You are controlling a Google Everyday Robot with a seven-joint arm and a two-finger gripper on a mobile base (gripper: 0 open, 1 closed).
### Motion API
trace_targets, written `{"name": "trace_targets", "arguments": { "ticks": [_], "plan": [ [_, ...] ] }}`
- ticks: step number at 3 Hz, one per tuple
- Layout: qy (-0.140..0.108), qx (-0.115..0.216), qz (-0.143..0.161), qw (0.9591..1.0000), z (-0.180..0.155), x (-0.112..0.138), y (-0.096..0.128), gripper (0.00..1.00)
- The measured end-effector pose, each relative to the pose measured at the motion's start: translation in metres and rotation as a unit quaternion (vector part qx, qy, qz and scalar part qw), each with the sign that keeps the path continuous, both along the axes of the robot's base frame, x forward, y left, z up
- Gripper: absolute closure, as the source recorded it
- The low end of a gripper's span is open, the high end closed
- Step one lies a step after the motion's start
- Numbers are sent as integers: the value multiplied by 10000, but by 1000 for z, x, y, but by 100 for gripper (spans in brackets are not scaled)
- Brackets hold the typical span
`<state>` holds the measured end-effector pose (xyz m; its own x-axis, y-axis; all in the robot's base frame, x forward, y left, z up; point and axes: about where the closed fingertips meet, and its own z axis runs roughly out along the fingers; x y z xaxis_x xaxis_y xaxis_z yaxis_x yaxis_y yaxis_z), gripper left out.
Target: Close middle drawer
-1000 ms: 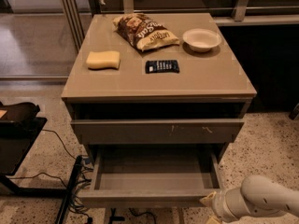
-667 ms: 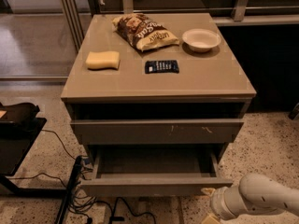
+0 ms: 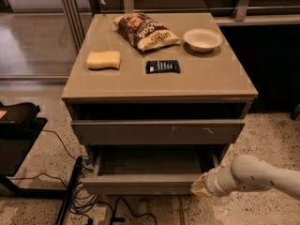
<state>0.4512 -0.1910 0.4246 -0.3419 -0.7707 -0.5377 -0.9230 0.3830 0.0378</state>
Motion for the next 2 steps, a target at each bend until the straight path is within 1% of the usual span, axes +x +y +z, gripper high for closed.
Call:
{"name": "trace_targets", "arguments": {
  "ticks": [1, 2],
  "plan": [
    [-61, -11, -13, 10000, 3, 9, -1, 62],
    [-61, -10, -13, 10000, 3, 9, -1, 39]
  ]
}}
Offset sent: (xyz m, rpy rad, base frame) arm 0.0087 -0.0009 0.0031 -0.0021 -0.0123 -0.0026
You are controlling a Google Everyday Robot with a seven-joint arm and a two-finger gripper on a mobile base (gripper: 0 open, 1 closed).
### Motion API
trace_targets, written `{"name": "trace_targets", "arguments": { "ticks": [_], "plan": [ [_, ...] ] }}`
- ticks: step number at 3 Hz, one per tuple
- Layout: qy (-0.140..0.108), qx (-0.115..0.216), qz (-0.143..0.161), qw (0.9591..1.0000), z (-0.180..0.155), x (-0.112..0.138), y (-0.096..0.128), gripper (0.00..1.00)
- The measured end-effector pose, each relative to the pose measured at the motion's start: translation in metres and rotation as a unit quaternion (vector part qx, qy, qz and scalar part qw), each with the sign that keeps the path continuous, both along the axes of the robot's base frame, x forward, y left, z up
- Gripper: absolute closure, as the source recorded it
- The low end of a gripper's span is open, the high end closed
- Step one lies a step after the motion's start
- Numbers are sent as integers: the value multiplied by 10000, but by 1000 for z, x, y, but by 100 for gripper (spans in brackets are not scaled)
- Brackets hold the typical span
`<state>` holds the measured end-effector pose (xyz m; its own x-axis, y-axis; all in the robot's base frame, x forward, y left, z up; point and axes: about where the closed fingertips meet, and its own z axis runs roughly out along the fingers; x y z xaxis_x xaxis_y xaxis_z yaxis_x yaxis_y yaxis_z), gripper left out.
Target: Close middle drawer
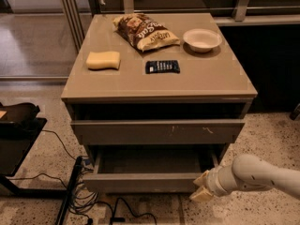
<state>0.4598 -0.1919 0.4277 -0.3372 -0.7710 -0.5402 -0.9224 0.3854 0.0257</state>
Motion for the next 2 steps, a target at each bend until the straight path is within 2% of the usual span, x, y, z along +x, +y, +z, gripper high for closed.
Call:
{"name": "trace_targets", "arguments": {
  "ticks": [1, 2],
  "plan": [
    [0, 0, 0, 10000, 0, 0, 0, 17],
    [0, 0, 0, 10000, 0, 0, 0, 0]
  ]
}}
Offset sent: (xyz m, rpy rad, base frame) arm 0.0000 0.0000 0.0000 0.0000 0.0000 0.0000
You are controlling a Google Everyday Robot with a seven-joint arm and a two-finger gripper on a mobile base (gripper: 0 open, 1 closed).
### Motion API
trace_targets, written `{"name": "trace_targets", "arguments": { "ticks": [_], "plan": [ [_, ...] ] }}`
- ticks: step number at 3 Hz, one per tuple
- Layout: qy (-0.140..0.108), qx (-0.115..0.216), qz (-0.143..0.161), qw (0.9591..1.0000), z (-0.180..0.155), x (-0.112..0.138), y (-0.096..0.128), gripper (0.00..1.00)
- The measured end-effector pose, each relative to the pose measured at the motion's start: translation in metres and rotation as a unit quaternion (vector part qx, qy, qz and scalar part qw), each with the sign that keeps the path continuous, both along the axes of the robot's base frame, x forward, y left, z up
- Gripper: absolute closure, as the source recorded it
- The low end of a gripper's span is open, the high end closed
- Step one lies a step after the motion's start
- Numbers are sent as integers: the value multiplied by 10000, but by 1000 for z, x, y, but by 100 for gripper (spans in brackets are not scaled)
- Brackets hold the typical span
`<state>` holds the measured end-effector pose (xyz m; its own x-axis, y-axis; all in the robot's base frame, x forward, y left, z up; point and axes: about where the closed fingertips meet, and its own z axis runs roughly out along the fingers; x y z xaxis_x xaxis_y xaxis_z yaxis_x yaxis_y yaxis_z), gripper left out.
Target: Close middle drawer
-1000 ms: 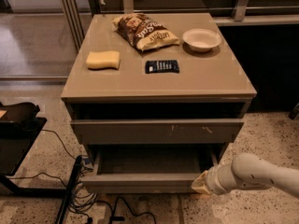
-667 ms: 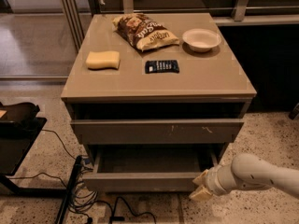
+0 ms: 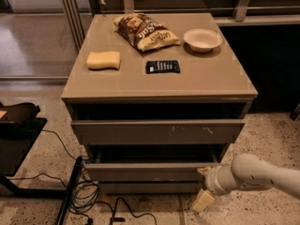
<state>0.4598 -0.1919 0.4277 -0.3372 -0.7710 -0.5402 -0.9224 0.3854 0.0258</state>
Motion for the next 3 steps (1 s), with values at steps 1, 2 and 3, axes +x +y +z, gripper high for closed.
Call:
{"name": "trace_targets", "arguments": {
  "ticks": [1, 2, 3],
  "plan": [
    [0, 0, 0, 10000, 0, 0, 0, 0],
    [-30, -116, 60, 9999, -13, 35, 8, 0],
    [-30, -116, 61, 9999, -13, 35, 8, 0]
  ]
}}
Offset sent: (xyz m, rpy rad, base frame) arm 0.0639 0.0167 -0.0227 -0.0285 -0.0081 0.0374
